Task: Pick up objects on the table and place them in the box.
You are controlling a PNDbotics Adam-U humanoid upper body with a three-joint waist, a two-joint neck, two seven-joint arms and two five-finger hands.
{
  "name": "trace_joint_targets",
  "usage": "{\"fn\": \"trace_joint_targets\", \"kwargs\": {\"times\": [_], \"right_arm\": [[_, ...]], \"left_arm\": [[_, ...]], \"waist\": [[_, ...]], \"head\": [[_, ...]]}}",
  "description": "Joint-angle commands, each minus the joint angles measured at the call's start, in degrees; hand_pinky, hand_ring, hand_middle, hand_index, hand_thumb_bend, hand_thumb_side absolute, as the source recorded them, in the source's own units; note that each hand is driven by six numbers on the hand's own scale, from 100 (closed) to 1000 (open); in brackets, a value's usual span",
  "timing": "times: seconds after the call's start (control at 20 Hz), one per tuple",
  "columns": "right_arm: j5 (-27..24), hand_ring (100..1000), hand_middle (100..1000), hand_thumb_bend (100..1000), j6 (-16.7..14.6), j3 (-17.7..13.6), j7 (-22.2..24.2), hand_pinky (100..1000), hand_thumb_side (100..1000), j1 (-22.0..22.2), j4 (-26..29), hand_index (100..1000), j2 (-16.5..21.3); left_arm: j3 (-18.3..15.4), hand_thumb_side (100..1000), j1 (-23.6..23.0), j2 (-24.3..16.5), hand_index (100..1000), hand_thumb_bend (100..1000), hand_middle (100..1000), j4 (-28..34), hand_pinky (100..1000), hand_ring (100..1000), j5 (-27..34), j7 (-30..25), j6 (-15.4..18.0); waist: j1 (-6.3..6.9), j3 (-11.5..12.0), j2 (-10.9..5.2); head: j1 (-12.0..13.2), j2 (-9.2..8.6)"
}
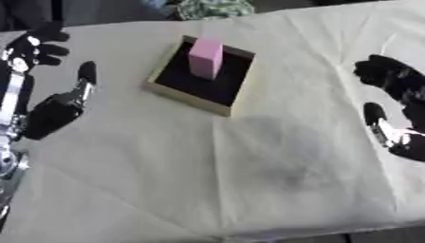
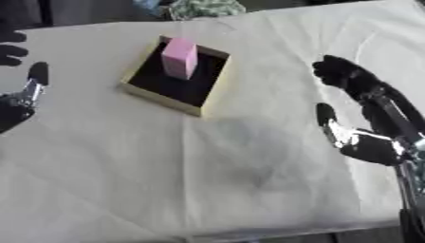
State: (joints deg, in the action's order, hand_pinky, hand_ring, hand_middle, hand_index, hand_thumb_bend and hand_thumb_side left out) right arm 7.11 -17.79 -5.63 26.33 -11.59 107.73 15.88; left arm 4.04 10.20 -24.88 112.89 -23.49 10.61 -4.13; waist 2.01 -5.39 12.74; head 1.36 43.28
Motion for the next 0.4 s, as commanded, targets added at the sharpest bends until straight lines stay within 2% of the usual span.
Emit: {"fn": "trace_joint_targets", "kwargs": {"times": [0.05,0.2,0.4], "right_arm": [[-1.1,901,867,100,0.1,-0.3,-0.9,903,356,-0.6,0.8,975,0.8],[-1.6,898,864,100,0.2,-0.2,-1.4,900,353,-0.8,0.8,973,0.8],[-2.6,885,852,100,0.4,0.0,-2.1,890,355,-1.2,0.9,966,0.9]], "left_arm": [[-0.7,577,-0.6,1.5,912,229,745,-0.4,706,721,1.2,1.9,1.3],[-0.6,583,-1.8,3.5,908,194,736,-1.6,698,710,2.3,3.1,2.5],[0.0,594,-3.3,6.3,909,205,737,-3.7,693,706,4.0,3.9,4.6]], "waist": [[-0.09,0.0,-0.59],[-0.10,-0.1,-0.45],[-0.03,-0.2,-0.24]], "head": [[0.1,0.47],[0.2,0.52],[0.4,0.61]]}}
